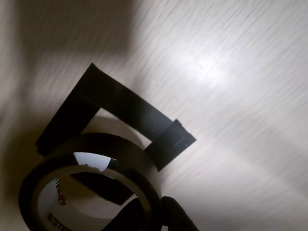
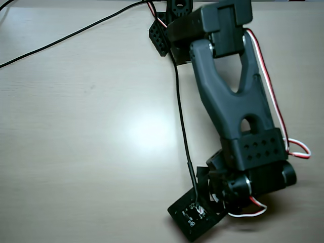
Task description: Grasp a tape and put it in the target area.
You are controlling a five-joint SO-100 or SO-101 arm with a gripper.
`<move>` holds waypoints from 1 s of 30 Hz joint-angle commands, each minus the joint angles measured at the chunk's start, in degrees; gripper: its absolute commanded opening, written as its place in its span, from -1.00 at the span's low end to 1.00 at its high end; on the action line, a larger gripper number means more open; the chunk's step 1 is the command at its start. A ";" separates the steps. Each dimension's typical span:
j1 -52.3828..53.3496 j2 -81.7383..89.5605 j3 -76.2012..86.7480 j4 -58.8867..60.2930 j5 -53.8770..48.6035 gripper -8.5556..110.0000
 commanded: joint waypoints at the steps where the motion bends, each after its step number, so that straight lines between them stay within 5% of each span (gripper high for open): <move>1: -0.26 -0.44 -4.39 0.00 0.00 -0.85; 30: 2.11 -9.84 -10.20 -0.35 -2.29 -0.70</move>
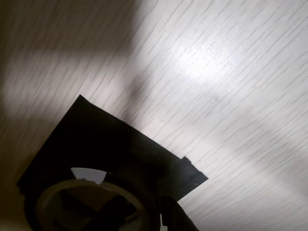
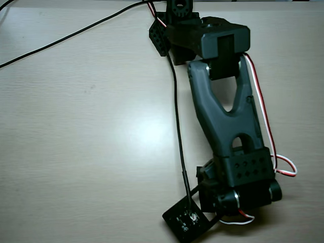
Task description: Grasp a tape and put it in the target area.
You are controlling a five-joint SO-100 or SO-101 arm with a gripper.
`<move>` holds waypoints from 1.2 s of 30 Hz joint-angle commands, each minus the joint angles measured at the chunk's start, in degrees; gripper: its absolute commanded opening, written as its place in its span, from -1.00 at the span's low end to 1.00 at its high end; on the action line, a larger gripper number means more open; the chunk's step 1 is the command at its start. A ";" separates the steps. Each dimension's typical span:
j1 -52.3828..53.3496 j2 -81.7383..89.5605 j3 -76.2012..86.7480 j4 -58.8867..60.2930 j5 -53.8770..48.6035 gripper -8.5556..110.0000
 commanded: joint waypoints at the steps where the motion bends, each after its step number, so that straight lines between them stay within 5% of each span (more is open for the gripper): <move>1: 0.18 0.26 -2.46 -0.18 -0.53 -0.70; 10: 0.35 0.26 -9.58 4.92 0.44 -0.70; 16: 3.25 -3.78 -33.75 17.58 4.83 -0.70; 28: 18.90 13.54 -25.14 17.49 13.80 -0.70; 36: 28.30 22.15 -20.65 17.40 10.99 -0.73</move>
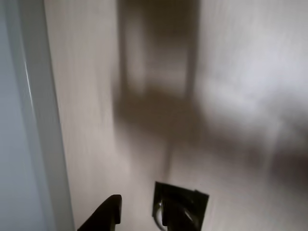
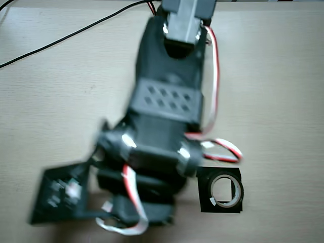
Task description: Grasp a tape and put it in the target area.
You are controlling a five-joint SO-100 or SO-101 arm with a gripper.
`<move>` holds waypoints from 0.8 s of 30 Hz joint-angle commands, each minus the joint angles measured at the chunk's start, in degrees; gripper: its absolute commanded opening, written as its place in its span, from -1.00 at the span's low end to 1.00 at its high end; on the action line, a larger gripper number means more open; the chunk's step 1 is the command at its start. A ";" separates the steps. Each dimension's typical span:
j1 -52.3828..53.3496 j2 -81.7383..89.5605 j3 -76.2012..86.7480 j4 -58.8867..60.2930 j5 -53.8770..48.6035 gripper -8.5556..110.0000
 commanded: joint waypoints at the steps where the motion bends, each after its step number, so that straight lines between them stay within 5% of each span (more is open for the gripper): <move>1: 2.37 4.66 0.70 0.18 -2.20 -0.74; 24: 3.69 21.18 24.70 -8.00 -8.09 -0.75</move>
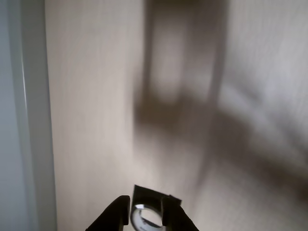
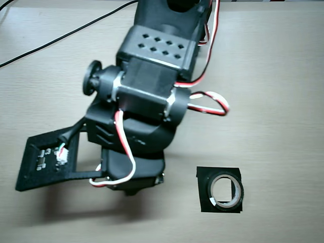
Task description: Grasp a tape and put it in the target area.
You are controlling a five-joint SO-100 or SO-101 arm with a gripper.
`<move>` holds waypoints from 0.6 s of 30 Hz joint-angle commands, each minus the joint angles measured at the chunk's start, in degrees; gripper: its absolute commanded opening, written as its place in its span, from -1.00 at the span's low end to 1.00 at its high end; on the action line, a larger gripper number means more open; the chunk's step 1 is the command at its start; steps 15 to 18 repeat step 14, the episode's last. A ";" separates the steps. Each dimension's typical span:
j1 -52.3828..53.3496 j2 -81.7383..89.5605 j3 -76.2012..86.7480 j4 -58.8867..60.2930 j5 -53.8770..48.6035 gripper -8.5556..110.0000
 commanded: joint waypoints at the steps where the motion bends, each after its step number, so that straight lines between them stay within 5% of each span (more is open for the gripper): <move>1: 0.44 2.55 0.18 -0.62 -0.79 -0.75; 18: 0.44 2.99 0.97 -1.76 -2.46 -0.74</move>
